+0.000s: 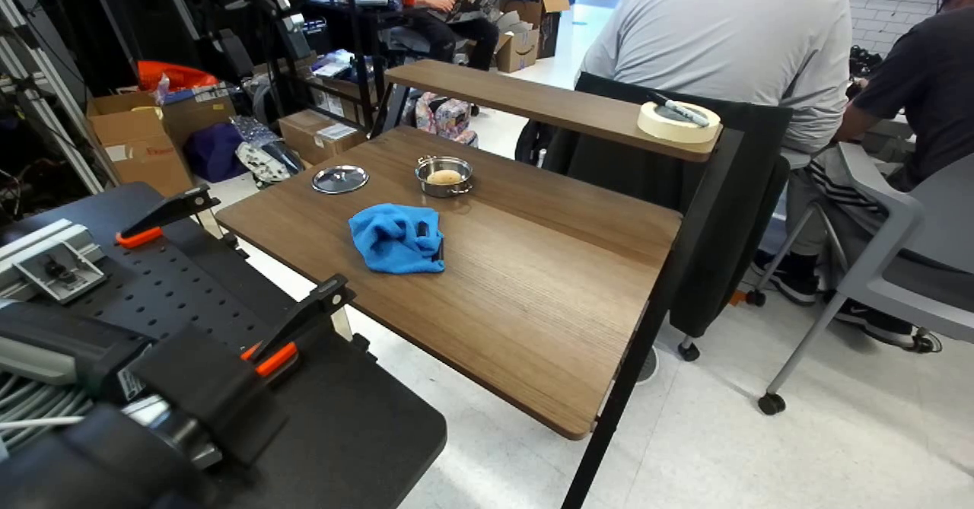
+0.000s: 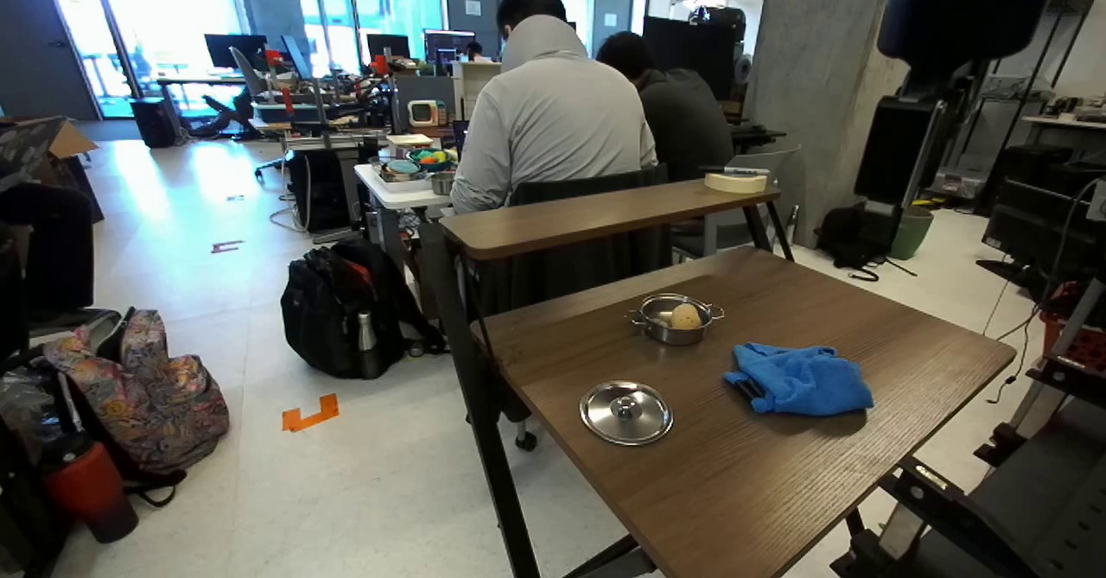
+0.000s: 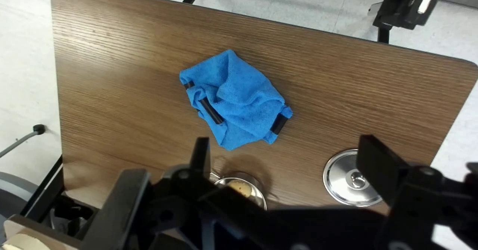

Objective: Put the silver lid on the silver pot

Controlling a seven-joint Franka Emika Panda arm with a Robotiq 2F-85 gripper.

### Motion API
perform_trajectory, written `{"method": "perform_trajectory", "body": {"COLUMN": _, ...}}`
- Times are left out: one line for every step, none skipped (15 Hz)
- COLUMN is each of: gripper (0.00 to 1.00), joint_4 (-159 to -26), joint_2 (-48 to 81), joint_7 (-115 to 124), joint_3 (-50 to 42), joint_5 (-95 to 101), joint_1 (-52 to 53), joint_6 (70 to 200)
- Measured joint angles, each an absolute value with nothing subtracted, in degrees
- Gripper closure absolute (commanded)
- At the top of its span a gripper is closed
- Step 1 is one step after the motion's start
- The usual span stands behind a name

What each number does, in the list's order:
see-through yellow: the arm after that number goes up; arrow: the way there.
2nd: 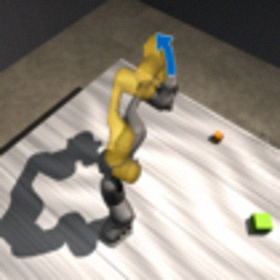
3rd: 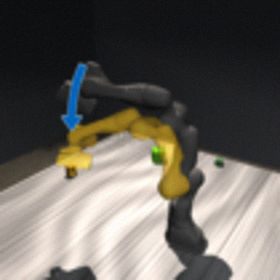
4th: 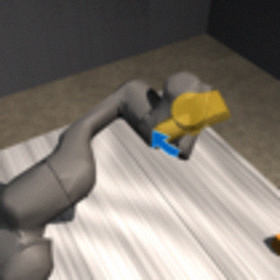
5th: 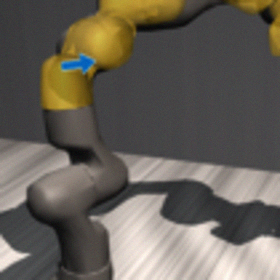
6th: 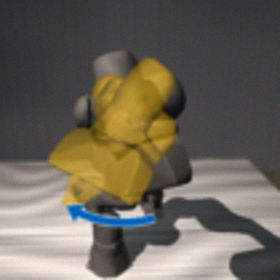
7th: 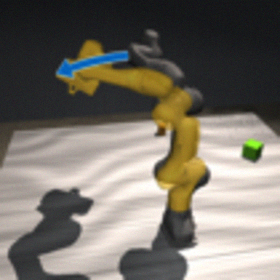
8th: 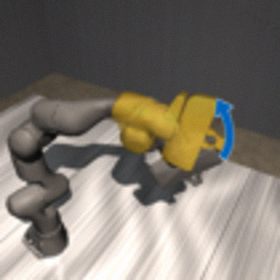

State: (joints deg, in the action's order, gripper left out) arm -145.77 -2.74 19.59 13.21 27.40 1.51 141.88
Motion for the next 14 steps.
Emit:
{"method": "perform_trajectory", "body": {"gripper": 0.0, "joint_4": -145.4, "joint_2": -1.3, "joint_7": 18.7, "joint_3": 12.8, "joint_5": 26.1, "joint_1": 1.9, "joint_6": 142.8}}
{"method": "perform_trajectory", "body": {"gripper": 0.0, "joint_4": -144.8, "joint_2": 0.5, "joint_7": 16.7, "joint_3": 12.3, "joint_5": 24.1, "joint_1": 2.3, "joint_6": 143.6}}
{"method": "perform_trajectory", "body": {"gripper": 0.0, "joint_4": -144.0, "joint_2": 2.7, "joint_7": 13.7, "joint_3": 12.1, "joint_5": 21.2, "joint_1": 2.7, "joint_6": 144.1}}
{"method": "perform_trajectory", "body": {"gripper": 0.0, "joint_4": -142.9, "joint_2": 5.0, "joint_7": 10.4, "joint_3": 11.8, "joint_5": 18.2, "joint_1": 3.1, "joint_6": 144.1}}
{"method": "perform_trajectory", "body": {"gripper": 0.0, "joint_4": -141.6, "joint_2": 7.4, "joint_7": 7.6, "joint_3": 11.7, "joint_5": 15.5, "joint_1": 3.3, "joint_6": 144.1}}
{"method": "perform_trajectory", "body": {"gripper": 0.0, "joint_4": -140.2, "joint_2": 9.7, "joint_7": 5.8, "joint_3": 11.5, "joint_5": 14.0, "joint_1": 3.5, "joint_6": 144.0}}
{"method": "perform_trajectory", "body": {"gripper": 0.0, "joint_4": -138.6, "joint_2": 12.0, "joint_7": 4.6, "joint_3": 11.3, "joint_5": 13.3, "joint_1": 3.7, "joint_6": 144.0}}
{"method": "perform_trajectory", "body": {"gripper": 0.0, "joint_4": -137.0, "joint_2": 14.2, "joint_7": 3.9, "joint_3": 11.0, "joint_5": 13.1, "joint_1": 3.9, "joint_6": 144.0}}
{"method": "perform_trajectory", "body": {"gripper": 0.0, "joint_4": -135.5, "joint_2": 16.4, "joint_7": 3.2, "joint_3": 10.7, "joint_5": 13.1, "joint_1": 4.0, "joint_6": 144.2}}
{"method": "perform_trajectory", "body": {"gripper": 0.0, "joint_4": -133.9, "joint_2": 18.3, "joint_7": 3.0, "joint_3": 10.3, "joint_5": 13.1, "joint_1": 4.3, "joint_6": 144.5}}
{"method": "perform_trajectory", "body": {"gripper": 0.0, "joint_4": -132.4, "joint_2": 20.2, "joint_7": 3.0, "joint_3": 9.7, "joint_5": 13.1, "joint_1": 4.8, "joint_6": 145.1}}
{"method": "perform_trajectory", "body": {"gripper": 0.0, "joint_4": -130.8, "joint_2": 21.9, "joint_7": 3.2, "joint_3": 9.1, "joint_5": 13.1, "joint_1": 5.4, "joint_6": 145.4}}
{"method": "perform_trajectory", "body": {"gripper": 0.0, "joint_4": -129.3, "joint_2": 23.6, "joint_7": 3.9, "joint_3": 8.3, "joint_5": 13.1, "joint_1": 6.2, "joint_6": 145.9}}
{"method": "perform_trajectory", "body": {"gripper": 0.0, "joint_4": -128.0, "joint_2": 25.2, "joint_7": 5.0, "joint_3": 7.5, "joint_5": 13.1, "joint_1": 7.1, "joint_6": 146.4}}
